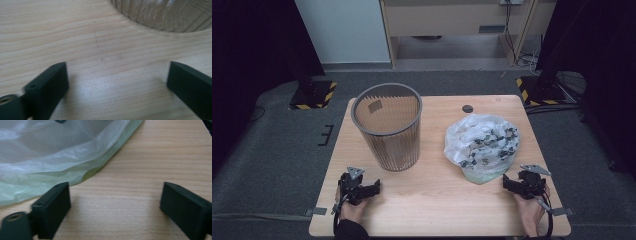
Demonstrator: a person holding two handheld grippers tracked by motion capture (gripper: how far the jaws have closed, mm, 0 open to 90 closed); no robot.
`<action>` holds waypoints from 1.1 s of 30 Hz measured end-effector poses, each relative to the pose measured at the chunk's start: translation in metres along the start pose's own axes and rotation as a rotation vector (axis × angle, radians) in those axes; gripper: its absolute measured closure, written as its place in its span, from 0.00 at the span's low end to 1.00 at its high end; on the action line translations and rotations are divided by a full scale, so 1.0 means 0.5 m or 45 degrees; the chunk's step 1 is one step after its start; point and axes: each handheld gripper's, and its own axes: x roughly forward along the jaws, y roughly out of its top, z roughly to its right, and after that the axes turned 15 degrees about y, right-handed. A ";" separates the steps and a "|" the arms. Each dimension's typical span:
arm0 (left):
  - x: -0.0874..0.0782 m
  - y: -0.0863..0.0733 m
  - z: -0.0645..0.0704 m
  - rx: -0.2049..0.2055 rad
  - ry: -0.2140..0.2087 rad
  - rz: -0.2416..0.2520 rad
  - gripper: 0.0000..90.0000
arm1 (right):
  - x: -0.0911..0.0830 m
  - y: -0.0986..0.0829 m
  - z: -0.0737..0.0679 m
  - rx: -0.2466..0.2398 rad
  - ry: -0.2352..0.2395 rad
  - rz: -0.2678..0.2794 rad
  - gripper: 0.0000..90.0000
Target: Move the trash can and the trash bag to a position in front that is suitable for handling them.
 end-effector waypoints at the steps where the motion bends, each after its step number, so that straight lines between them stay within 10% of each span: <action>1: -0.003 0.000 -0.002 -0.014 -0.007 0.004 0.20 | -0.002 0.000 0.001 -0.007 0.008 -0.002 0.15; 12: -0.056 0.003 -0.049 -0.208 0.052 0.141 0.41 | -0.067 0.006 -0.024 -0.095 0.127 0.250 0.37; 33: -0.100 0.069 -0.092 -0.286 0.059 0.348 0.75 | -0.066 0.123 -0.142 -0.354 0.276 0.378 0.57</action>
